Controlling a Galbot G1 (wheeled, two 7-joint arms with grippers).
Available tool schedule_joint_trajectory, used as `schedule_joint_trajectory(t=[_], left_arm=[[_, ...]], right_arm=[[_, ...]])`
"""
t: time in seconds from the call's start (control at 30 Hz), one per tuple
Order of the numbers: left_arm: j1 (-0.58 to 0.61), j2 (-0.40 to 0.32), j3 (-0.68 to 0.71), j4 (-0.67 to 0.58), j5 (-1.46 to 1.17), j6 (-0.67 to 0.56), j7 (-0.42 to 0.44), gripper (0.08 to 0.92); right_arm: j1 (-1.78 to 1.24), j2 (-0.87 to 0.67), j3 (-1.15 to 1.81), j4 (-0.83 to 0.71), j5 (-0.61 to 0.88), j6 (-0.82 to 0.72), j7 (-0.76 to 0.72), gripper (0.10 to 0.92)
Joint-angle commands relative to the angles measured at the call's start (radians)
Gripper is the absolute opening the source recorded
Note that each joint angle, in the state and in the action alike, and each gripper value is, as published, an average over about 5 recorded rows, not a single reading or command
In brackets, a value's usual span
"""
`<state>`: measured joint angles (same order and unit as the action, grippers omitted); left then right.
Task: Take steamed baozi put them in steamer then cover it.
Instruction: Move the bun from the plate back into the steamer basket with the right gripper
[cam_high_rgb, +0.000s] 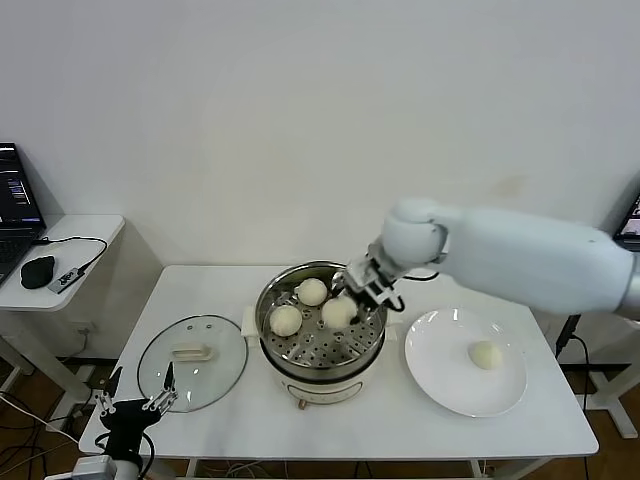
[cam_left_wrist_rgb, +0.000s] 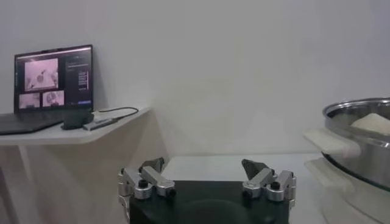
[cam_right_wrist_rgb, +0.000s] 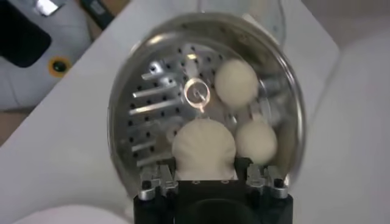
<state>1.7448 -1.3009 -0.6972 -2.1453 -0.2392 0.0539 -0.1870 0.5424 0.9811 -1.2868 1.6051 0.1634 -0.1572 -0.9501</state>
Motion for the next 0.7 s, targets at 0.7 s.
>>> schedule_joint_trajectory(t=[0.7], left_arm=[[-0.007,-0.011,0.007,0.010,0.002,-0.004,0.000,0.823]], right_arm=[[-0.055,0.153,-0.067,-0.062,-0.225,0.288,0.036,0.609]])
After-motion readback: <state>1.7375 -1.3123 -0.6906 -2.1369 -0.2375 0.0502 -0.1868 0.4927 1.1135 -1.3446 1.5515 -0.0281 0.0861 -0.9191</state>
